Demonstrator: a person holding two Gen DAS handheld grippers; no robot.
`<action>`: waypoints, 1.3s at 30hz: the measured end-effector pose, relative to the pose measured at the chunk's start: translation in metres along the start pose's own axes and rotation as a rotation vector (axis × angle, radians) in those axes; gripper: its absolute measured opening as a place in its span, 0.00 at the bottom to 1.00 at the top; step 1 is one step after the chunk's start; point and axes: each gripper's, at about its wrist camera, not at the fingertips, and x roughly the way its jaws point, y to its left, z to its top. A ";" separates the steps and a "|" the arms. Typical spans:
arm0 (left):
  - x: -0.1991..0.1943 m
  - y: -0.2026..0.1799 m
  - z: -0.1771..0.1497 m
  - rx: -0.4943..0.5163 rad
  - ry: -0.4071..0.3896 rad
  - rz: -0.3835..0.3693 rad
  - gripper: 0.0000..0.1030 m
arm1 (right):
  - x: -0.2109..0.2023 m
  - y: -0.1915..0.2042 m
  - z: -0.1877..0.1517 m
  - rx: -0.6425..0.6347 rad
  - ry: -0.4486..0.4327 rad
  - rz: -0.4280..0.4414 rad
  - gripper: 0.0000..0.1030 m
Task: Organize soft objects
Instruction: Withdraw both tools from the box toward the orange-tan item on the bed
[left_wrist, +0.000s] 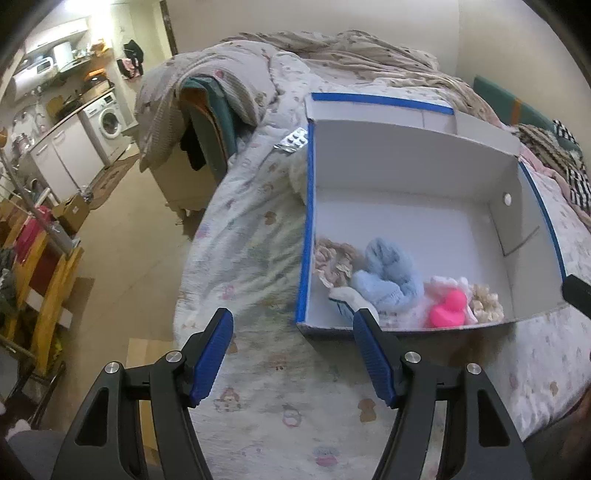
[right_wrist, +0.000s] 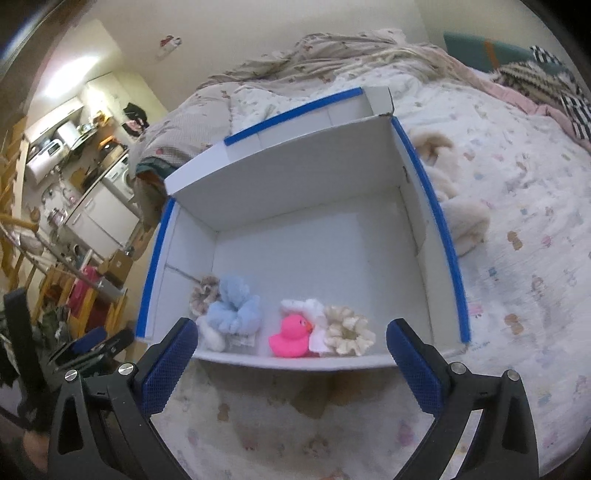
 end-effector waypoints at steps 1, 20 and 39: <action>0.001 -0.001 -0.002 0.006 0.003 -0.007 0.63 | -0.004 -0.001 -0.003 -0.003 -0.008 -0.002 1.00; 0.025 -0.004 -0.022 -0.023 0.060 -0.049 0.63 | 0.023 -0.032 -0.039 0.053 0.182 -0.102 1.00; 0.046 -0.006 -0.026 -0.053 0.161 -0.083 0.63 | 0.094 -0.055 -0.055 0.193 0.382 -0.122 0.50</action>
